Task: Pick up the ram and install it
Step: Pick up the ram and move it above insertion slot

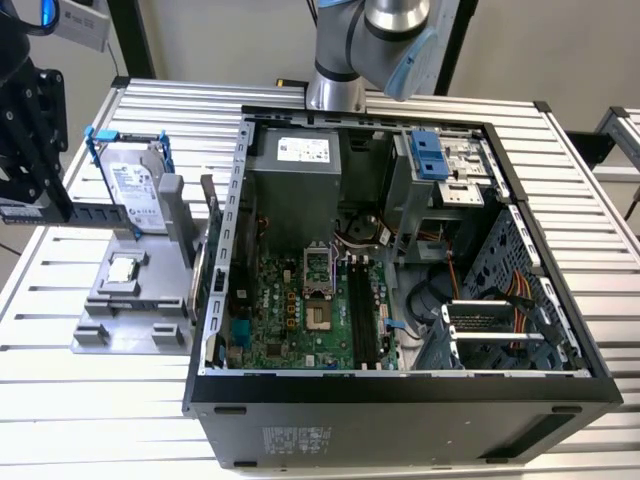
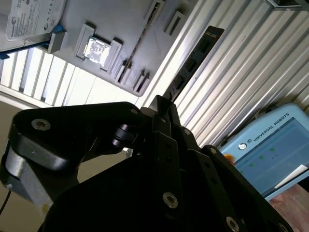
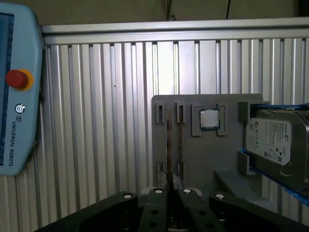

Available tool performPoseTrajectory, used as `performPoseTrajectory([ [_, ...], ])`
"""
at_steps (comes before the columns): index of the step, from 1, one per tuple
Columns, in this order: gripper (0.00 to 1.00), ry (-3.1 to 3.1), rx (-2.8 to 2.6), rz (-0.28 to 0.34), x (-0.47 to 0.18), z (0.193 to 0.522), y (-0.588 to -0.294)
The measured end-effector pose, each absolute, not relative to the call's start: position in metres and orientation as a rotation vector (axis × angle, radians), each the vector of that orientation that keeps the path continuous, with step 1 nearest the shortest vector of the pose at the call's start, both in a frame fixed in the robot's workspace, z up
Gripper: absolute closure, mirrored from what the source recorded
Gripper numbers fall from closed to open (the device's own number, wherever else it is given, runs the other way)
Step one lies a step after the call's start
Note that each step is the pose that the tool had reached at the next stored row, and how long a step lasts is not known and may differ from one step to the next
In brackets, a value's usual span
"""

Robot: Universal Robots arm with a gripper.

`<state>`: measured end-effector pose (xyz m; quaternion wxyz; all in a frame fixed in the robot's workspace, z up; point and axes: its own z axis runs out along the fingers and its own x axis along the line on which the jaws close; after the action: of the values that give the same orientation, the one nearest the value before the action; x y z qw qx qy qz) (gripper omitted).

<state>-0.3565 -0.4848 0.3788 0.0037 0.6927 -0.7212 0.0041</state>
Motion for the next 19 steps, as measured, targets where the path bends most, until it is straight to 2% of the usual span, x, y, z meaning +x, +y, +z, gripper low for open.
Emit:
performPoseTrajectory([
  [19, 1.00, -2.260, 2.171, 0.013, -0.346, 0.379, -0.485],
])
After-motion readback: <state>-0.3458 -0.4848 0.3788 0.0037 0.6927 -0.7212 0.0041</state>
